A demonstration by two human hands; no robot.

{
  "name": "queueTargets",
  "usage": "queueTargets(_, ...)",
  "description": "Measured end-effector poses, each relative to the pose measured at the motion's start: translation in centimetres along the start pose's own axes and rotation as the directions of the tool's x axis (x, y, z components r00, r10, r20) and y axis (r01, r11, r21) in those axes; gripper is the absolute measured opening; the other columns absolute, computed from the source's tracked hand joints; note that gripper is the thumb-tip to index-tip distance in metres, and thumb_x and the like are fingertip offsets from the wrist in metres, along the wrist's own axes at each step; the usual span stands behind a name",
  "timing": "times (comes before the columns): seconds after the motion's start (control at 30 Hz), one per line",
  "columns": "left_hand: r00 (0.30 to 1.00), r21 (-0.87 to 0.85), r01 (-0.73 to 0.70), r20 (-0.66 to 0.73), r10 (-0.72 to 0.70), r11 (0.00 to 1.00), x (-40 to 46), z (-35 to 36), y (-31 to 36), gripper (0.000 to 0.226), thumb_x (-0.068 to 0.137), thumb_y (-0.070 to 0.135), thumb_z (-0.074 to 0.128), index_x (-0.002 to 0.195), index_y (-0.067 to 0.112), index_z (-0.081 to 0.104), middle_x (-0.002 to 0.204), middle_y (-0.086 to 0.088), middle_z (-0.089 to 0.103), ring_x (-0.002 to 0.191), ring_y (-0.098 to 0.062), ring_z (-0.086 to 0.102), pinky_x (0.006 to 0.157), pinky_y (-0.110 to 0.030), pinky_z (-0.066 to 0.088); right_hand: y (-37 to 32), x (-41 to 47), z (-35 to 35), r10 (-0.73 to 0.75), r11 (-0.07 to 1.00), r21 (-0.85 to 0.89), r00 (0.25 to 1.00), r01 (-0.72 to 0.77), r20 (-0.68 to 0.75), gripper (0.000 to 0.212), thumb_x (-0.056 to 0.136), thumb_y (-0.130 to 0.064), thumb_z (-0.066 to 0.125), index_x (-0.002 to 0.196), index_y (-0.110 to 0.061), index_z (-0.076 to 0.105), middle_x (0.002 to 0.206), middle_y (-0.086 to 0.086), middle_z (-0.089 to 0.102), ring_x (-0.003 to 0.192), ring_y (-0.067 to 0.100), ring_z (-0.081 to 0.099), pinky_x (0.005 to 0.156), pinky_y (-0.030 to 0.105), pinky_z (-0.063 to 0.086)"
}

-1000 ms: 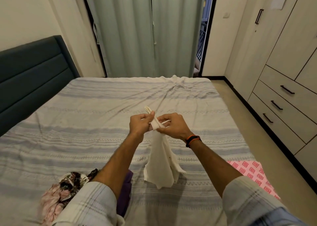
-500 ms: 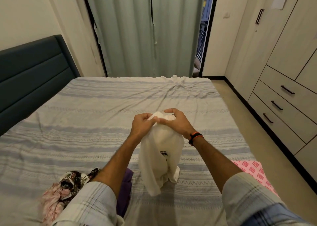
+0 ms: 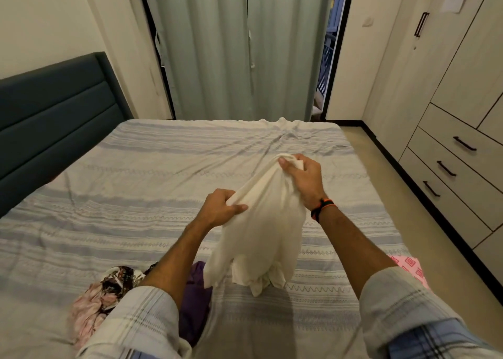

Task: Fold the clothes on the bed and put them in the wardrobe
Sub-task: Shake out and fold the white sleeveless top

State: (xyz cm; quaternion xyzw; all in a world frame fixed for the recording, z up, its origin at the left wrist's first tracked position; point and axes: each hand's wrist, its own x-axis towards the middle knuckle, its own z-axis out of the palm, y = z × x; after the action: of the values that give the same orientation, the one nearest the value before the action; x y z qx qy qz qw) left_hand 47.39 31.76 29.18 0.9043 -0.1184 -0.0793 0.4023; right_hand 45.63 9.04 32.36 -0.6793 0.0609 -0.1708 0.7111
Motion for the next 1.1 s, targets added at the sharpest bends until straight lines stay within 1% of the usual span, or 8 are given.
queueTargets(0.13,0.990,0.105,0.109,-0.101,-0.098,0.989,-0.2,-0.2,-1.8,0.021,0.086,0.038,0.070,0.075,0.020,0.066,0.074,0.002,0.065,0.072,-0.018,0.062,0.061,-0.026,0.043,-0.6,0.9,-1.1,0.015,0.992,0.127,0.976,0.013,-0.217,0.017,0.082,-0.029,0.079,0.088,-0.016,0.069,0.088,0.003,0.068,0.084,0.017,0.062,0.088,0.044,0.054)
queueTargets(0.23,0.963,0.022,0.064,-0.265,-0.056,0.998,-0.4,-0.3,-1.5,0.027,0.091,0.036,0.064,0.067,0.024,0.066,0.064,0.006,0.062,0.069,-0.018,0.061,0.056,-0.025,0.041,-0.2,1.0,-1.5,-0.021,0.998,-0.060,0.978,0.008,-0.209,0.019,0.083,-0.032,0.077,0.088,-0.016,0.069,0.091,0.003,0.070,0.085,0.021,0.065,0.090,0.047,0.055)
queueTargets(0.37,0.945,-0.082,-0.087,-0.321,0.056,0.993,-0.2,0.1,1.1,0.017,0.089,0.030,0.062,0.077,0.027,0.073,0.073,0.011,0.069,0.075,-0.010,0.065,0.065,-0.029,0.048,0.2,0.0,-0.9,0.001,0.939,-0.342,0.997,0.024,0.074,0.042,0.072,-0.043,0.085,0.104,-0.021,0.068,0.104,-0.003,0.070,0.096,0.014,0.065,0.086,0.034,0.056)
queueTargets(0.5,0.947,-0.015,-0.146,-0.292,0.135,0.989,0.1,0.7,3.6,0.021,0.076,0.049,0.061,0.075,0.031,0.073,0.071,0.014,0.070,0.070,-0.005,0.065,0.063,-0.028,0.051,0.3,-1.2,0.8,-0.003,0.833,-0.501,0.908,0.233,0.418,0.077,0.053,-0.044,0.094,0.122,-0.034,0.062,0.115,-0.016,0.065,0.104,0.000,0.059,0.087,0.017,0.048)
queueTargets(0.6,0.944,0.099,-0.160,-0.275,0.181,0.982,0.3,0.9,4.4,0.030,0.072,0.054,0.063,0.082,0.029,0.076,0.073,0.008,0.071,0.070,-0.011,0.064,0.059,-0.025,0.048,0.9,-1.1,1.7,-0.056,0.774,-0.517,0.853,0.366,0.519,0.054,0.060,-0.039,0.092,0.109,-0.029,0.071,0.101,-0.013,0.072,0.094,0.001,0.065,0.081,0.024,0.052)
queueTargets(0.73,0.953,0.128,-0.131,-0.258,0.161,0.983,0.5,0.0,3.4,0.023,0.077,0.051,0.074,0.070,0.029,0.072,0.068,0.010,0.069,0.070,-0.010,0.064,0.056,-0.024,0.043,1.3,-0.3,1.1,-0.173,0.802,-0.480,0.907,0.356,0.383,0.009,0.076,-0.021,0.081,0.082,-0.023,0.075,0.081,-0.009,0.073,0.075,0.000,0.065,0.068,0.021,0.047)
queueTargets(0.97,0.994,0.388,0.028,-0.109,0.016,0.921,0.4,-2.6,-0.1,0.038,0.072,0.067,0.071,0.076,0.030,0.072,0.068,0.011,0.066,0.071,-0.013,0.062,0.061,-0.027,0.044,1.9,0.6,-1.5,-0.164,0.934,-0.309,0.984,0.178,0.073,0.011,0.079,-0.013,0.077,0.079,-0.023,0.074,0.082,-0.001,0.073,0.083,0.018,0.069,0.077,0.037,0.056)
queueTargets(1.1,0.992,0.452,0.108,-0.111,-0.065,0.885,0.7,-3.0,-0.7,0.044,0.068,0.065,0.076,0.091,0.028,0.072,0.076,0.008,0.066,0.079,-0.016,0.061,0.076,-0.032,0.047,2.0,0.5,-1.8,-0.151,0.949,-0.281,0.988,0.143,-0.009,0.010,0.079,-0.010,0.078,0.082,-0.018,0.074,0.082,-0.001,0.073,0.080,0.014,0.067,0.074,0.031,0.056)
